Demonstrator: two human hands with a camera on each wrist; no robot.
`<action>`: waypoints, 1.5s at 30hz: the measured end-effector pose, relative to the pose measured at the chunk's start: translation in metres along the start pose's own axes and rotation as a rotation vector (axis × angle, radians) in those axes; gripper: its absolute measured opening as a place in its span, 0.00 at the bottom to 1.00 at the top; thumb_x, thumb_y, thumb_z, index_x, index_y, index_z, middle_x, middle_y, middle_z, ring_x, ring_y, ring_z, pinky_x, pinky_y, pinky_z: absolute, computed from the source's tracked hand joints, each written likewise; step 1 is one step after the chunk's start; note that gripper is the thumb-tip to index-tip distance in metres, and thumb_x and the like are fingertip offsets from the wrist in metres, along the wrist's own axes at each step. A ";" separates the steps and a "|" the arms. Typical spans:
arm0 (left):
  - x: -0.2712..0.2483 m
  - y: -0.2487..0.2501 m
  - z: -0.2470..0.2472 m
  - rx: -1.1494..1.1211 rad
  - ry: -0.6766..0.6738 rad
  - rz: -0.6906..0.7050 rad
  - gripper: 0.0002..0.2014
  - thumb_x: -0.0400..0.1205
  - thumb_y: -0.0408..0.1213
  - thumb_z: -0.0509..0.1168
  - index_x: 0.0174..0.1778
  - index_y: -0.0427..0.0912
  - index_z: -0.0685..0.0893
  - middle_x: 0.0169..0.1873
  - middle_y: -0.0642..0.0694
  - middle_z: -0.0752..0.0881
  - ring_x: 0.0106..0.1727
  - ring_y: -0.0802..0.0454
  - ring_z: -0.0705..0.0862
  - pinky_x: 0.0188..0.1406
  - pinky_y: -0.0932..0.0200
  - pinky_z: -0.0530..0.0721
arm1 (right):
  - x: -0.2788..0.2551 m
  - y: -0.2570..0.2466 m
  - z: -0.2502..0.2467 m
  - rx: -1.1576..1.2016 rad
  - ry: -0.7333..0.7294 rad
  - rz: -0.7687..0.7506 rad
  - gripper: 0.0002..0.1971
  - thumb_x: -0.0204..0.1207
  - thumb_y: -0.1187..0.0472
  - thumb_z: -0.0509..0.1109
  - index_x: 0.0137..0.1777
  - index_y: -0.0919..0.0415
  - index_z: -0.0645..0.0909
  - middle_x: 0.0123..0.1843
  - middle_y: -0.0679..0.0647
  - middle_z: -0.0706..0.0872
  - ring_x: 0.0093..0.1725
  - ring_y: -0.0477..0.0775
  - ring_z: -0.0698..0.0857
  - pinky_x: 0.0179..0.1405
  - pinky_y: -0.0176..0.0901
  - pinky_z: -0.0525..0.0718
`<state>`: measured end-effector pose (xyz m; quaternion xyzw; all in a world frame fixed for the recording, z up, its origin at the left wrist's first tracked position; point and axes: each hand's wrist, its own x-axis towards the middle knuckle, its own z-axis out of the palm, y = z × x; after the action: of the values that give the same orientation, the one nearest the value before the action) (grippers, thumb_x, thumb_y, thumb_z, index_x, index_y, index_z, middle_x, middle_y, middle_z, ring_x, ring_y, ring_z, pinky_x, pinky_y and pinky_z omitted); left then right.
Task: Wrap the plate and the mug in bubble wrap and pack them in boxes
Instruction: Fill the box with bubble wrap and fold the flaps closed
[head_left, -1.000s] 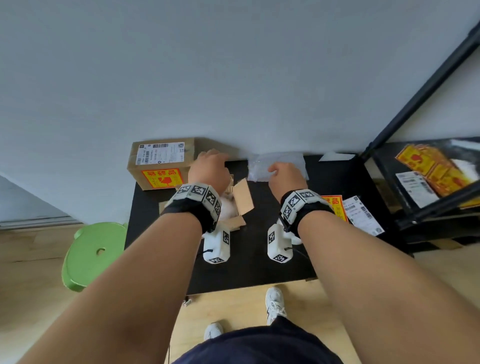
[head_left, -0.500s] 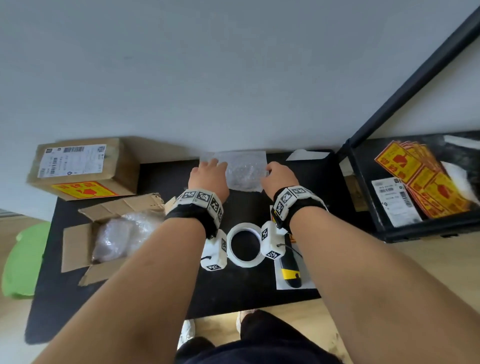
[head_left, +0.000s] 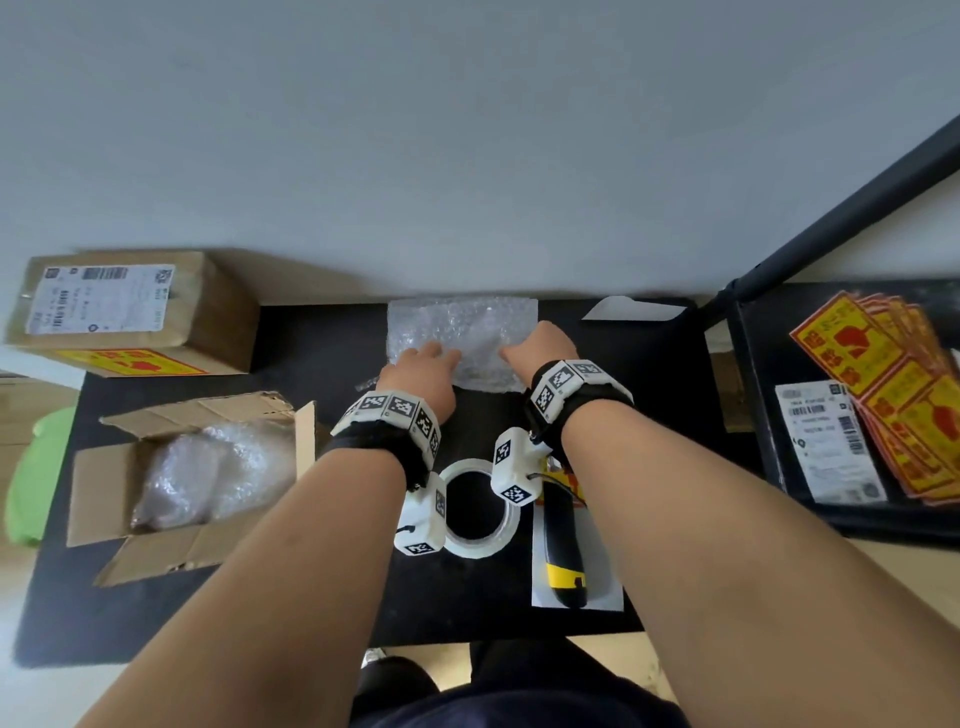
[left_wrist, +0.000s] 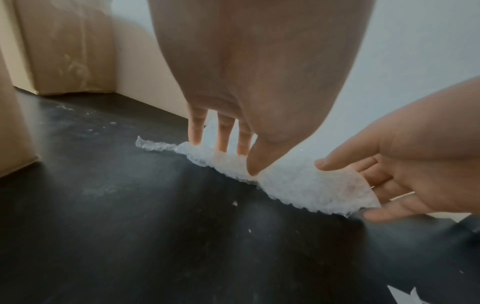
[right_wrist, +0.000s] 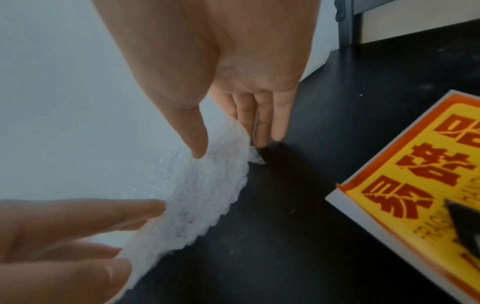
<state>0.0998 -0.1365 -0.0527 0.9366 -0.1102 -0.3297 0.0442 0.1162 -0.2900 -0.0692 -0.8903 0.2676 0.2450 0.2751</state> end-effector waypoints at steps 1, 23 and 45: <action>0.000 0.001 -0.001 -0.015 -0.016 -0.009 0.32 0.80 0.27 0.54 0.80 0.54 0.64 0.80 0.47 0.63 0.75 0.40 0.69 0.71 0.41 0.74 | -0.001 -0.001 -0.001 -0.007 -0.013 -0.010 0.16 0.77 0.53 0.69 0.56 0.65 0.79 0.59 0.61 0.85 0.58 0.64 0.85 0.44 0.45 0.78; -0.071 -0.035 -0.098 -0.714 0.453 0.035 0.08 0.79 0.33 0.68 0.34 0.43 0.79 0.33 0.48 0.82 0.40 0.46 0.82 0.42 0.59 0.76 | -0.116 -0.062 -0.059 0.370 0.283 -0.364 0.07 0.81 0.64 0.60 0.54 0.63 0.78 0.49 0.55 0.80 0.47 0.58 0.78 0.40 0.40 0.69; -0.194 -0.174 -0.091 -1.303 0.543 -0.060 0.27 0.79 0.35 0.71 0.74 0.38 0.72 0.65 0.40 0.82 0.59 0.40 0.85 0.49 0.54 0.83 | -0.267 -0.127 0.022 0.818 0.242 -0.435 0.27 0.74 0.68 0.68 0.72 0.48 0.74 0.59 0.51 0.85 0.47 0.52 0.89 0.35 0.35 0.81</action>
<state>0.0410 0.0790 0.1090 0.7713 0.1503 -0.0842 0.6127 -0.0092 -0.0954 0.1168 -0.7665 0.1798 -0.0491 0.6147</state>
